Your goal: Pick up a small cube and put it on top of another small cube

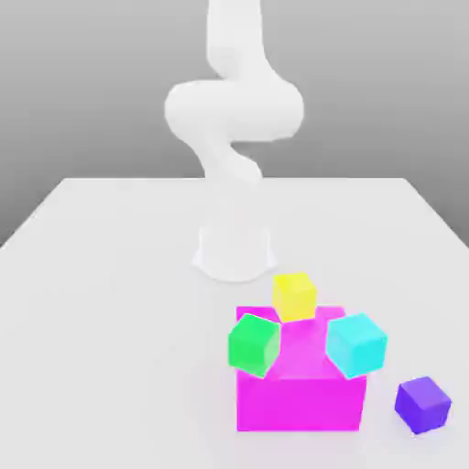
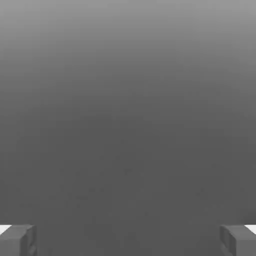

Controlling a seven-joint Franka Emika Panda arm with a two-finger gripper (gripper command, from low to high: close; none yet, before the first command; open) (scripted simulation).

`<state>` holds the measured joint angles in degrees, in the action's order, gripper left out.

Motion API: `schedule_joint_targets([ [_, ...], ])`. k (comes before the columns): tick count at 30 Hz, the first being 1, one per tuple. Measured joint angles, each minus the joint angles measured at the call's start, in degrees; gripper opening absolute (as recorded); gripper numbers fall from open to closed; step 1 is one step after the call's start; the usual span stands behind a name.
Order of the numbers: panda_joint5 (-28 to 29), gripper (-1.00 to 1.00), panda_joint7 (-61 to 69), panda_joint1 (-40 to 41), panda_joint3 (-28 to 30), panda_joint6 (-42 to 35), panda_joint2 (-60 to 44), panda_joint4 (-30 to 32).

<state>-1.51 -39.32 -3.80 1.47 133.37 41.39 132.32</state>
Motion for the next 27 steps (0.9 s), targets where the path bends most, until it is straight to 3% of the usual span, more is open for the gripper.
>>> schedule_joint_targets([
  [10,-6.0,0.00,26.3,-14.6,4.9,6.3,-18.1,2.1],
  [18,-10.4,0.00,46.6,-22.1,4.5,11.1,-32.2,3.8],
  [27,-8.5,0.00,64.7,-28.2,1.7,17.4,-47.4,6.0],
])
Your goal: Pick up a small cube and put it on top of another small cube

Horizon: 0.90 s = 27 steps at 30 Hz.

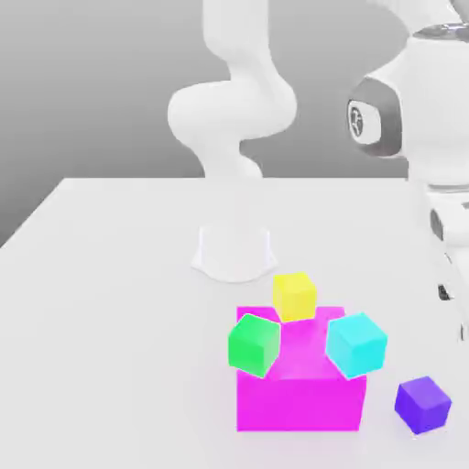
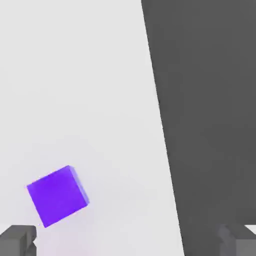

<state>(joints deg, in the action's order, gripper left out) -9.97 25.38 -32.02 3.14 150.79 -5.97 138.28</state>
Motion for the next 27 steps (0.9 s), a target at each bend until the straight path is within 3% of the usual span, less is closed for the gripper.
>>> schedule_joint_targets([
  [6,7.6,0.00,6.6,-2.4,-1.1,4.8,-9.5,1.3],
  [10,8.1,0.00,7.5,-2.3,-1.6,11.1,-17.7,-0.1],
  [11,8.1,-1.00,7.5,-2.2,-1.7,12.3,-19.2,-0.4],
  [17,8.0,-1.00,7.6,-2.1,-1.8,12.8,-19.9,-0.5],
  [22,8.7,-1.00,7.1,-2.5,-1.3,6.5,-12.0,1.1],
  [27,-1.3,-1.00,6.3,-0.1,-2.9,1.3,-3.4,1.6],
])
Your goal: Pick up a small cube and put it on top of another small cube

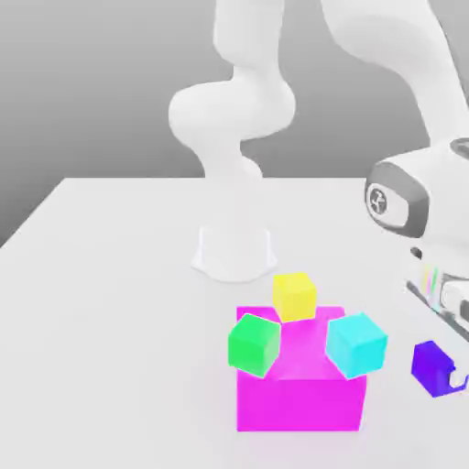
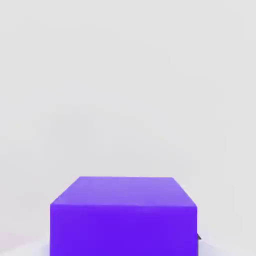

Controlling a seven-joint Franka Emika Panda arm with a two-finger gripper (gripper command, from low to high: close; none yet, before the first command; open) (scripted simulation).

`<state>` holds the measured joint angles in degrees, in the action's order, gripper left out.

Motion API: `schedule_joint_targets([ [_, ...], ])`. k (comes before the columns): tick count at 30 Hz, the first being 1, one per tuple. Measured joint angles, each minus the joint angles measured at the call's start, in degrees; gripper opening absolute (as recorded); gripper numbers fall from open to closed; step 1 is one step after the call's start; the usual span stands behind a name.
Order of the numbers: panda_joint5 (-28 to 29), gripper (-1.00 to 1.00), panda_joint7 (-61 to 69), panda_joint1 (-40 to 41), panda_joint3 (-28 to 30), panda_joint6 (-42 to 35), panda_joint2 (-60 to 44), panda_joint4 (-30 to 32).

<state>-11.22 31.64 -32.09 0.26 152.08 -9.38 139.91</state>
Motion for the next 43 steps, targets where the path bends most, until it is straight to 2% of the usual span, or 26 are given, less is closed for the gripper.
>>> schedule_joint_targets([
  [5,-7.7,-1.00,-4.6,2.0,0.8,-5.6,9.5,2.2],
  [9,-9.9,-1.00,-10.9,3.5,1.6,-9.9,17.5,4.8],
  [15,-5.5,-1.00,-23.4,8.6,0.3,-15.7,29.9,12.6],
  [23,2.8,-1.00,-40.4,18.9,-5.1,-22.5,46.1,24.3],
  [25,4.8,-1.00,-41.7,20.4,-6.6,-21.2,46.1,27.2],
  [30,4.9,-1.00,-42.1,21.1,-8.0,-9.9,38.2,31.1],
  [31,4.8,1.00,-42.0,21.2,-8.2,-8.4,37.1,31.5],
  [38,4.9,1.00,-42.1,21.3,-8.2,-8.5,37.2,31.4],
  [43,5.4,1.00,-42.1,21.3,-7.6,-19.4,45.2,28.5],
])
